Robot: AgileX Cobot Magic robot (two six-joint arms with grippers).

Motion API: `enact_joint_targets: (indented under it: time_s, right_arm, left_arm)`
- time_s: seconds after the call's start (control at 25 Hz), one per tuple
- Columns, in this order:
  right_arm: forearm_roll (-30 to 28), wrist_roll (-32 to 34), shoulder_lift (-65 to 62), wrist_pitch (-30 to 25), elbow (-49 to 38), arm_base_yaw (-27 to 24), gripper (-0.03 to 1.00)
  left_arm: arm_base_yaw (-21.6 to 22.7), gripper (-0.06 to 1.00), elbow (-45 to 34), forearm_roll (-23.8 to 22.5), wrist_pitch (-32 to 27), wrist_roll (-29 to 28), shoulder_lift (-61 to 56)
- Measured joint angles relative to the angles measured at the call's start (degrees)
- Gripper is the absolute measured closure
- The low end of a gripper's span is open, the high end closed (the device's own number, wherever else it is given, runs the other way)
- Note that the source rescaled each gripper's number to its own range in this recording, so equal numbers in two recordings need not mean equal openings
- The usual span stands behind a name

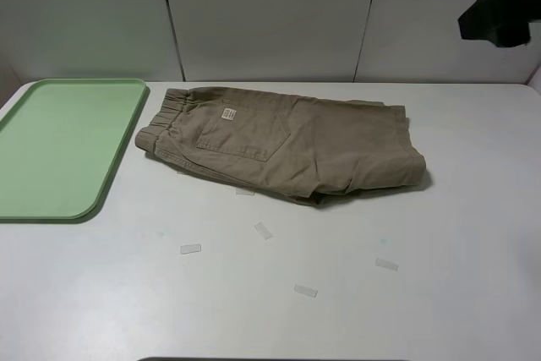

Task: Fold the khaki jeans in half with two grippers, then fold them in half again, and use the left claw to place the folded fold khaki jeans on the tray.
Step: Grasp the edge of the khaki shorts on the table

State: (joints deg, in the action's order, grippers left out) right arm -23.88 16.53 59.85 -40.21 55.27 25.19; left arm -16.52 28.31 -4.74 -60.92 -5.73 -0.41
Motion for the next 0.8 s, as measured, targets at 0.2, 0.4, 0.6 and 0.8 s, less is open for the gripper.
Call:
enact_joint_targets:
  time_s: [0.2, 0.4, 0.6, 0.8]
  right_arm:
    - [8.49, -2.07, 6.53, 9.93, 0.00, -6.62, 0.06]
    - [18.34, -8.76, 14.29, 13.63, 0.91, -12.02, 0.06]
    - [26.92, -16.11, 20.43, 13.74, 4.16, -15.45, 0.06]
    - [32.37, -22.77, 26.27, 11.84, 7.40, -18.98, 0.06]
  left_arm:
    - [0.00, -0.04, 0.00, 0.00, -0.01, 0.00, 0.00]
    - [0.00, -0.04, 0.00, 0.00, -0.17, 0.00, 0.00]
    - [0.00, -0.04, 0.00, 0.00, -0.17, 0.00, 0.00]
    - [0.00, -0.04, 0.00, 0.00, -0.17, 0.00, 0.00]
